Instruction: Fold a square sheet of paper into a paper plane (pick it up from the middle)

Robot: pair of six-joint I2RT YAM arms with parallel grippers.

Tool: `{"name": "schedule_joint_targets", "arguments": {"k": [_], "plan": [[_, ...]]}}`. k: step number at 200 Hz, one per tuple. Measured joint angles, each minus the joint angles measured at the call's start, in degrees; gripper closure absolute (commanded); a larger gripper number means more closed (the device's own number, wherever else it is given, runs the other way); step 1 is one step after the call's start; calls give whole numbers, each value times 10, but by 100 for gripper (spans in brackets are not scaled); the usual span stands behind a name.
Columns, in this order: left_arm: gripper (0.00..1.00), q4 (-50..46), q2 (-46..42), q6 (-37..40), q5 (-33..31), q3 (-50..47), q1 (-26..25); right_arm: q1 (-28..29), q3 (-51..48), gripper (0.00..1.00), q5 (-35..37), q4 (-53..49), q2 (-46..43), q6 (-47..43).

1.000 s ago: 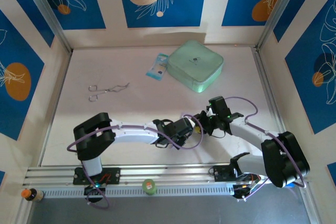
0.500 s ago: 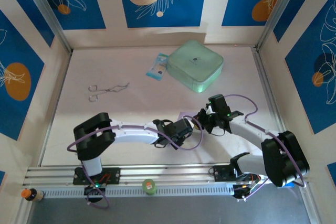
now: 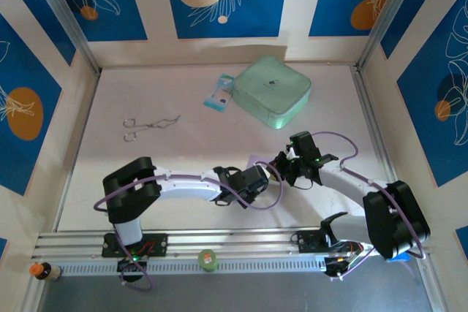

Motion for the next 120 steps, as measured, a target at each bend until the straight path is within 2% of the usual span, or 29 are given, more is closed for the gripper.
{"name": "schedule_joint_targets", "arguments": {"k": [30,120], "plan": [[77,0,0,-2,-2,0,0,0,0,100,0,0,0,0],[77,0,0,-3,-9,-1,0,0,0,100,0,3,0,3]]}}
